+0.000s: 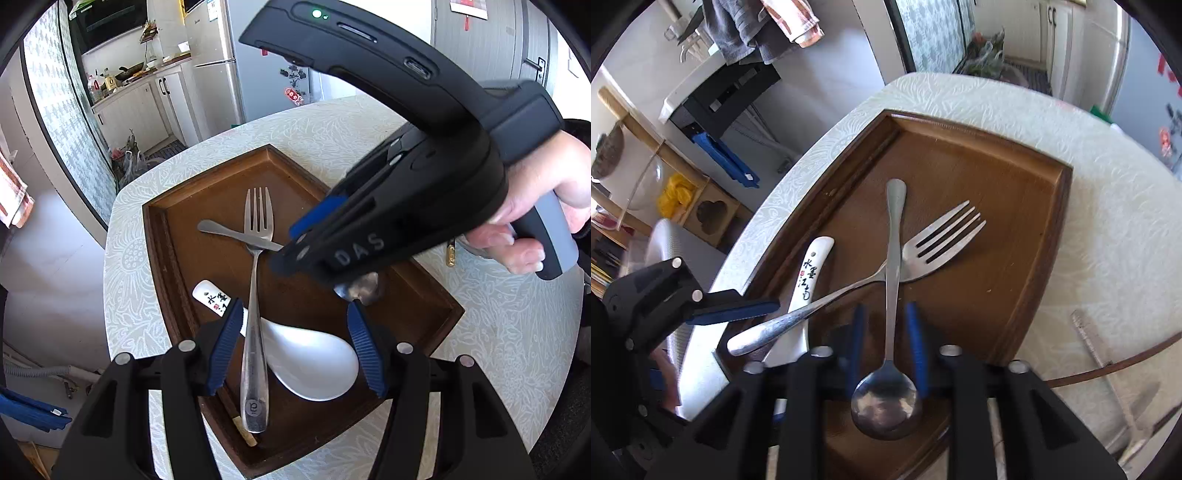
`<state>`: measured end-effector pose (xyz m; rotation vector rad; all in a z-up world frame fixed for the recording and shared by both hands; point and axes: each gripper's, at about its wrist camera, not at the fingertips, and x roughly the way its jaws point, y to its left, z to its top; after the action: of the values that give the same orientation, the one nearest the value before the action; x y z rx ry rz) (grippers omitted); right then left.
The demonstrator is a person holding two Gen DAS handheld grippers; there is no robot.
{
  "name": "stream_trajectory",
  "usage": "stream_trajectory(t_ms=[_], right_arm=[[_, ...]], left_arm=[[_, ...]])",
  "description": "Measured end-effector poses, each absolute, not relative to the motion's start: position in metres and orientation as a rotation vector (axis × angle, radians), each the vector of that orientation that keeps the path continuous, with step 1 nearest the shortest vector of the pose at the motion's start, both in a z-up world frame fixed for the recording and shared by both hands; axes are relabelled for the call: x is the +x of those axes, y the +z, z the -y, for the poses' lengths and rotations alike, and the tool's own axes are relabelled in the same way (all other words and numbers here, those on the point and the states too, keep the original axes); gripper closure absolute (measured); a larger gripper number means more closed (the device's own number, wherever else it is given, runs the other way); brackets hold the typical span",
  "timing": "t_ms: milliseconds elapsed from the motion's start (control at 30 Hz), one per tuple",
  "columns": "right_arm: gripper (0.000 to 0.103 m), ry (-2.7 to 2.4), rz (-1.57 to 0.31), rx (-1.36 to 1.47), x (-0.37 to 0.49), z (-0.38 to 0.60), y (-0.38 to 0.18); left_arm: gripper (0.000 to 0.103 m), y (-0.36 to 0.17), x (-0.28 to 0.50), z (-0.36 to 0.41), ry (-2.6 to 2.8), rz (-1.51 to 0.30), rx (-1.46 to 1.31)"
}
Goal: Organize utensils
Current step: 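Move the right tool back to the pile and close on a silver knife handle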
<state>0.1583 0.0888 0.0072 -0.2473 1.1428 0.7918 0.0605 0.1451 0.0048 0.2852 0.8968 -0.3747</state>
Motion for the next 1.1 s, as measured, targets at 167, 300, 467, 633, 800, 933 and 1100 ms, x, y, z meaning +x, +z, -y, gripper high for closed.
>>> stream_trajectory(t_ms=[167, 300, 467, 633, 800, 933, 1100], right_arm=[[0.060, 0.805, -1.066, -0.293, 0.151, -0.063, 0.024], [0.057, 0.781, -1.030, -0.282, 0.160, -0.011, 0.035], [0.053, 0.757, -1.008, -0.272, 0.172, 0.060, 0.045], [0.045, 0.800, -0.936, -0.368, 0.159, 0.112, 0.047], [0.045, 0.824, -0.897, -0.503, 0.142, 0.143, 0.036], [0.076, 0.881, -0.909, -0.616, 0.130, 0.155, 0.014], [0.080, 0.936, -0.884, -0.688, 0.121, 0.146, -0.006]], left_arm=[[0.038, 0.014, 0.058, -0.138, -0.378, -0.870, 0.291], [0.037, 0.021, 0.058, -0.121, -0.411, -0.842, 0.297], [0.037, 0.021, 0.059, -0.095, -0.464, -0.836, 0.322], [0.031, 0.018, 0.056, -0.069, -0.516, -0.830, 0.332], [0.030, 0.010, 0.058, -0.052, -0.541, -0.842, 0.339], [0.030, 0.007, 0.060, -0.046, -0.547, -0.843, 0.346], [0.030, 0.004, 0.065, -0.039, -0.554, -0.852, 0.349]])
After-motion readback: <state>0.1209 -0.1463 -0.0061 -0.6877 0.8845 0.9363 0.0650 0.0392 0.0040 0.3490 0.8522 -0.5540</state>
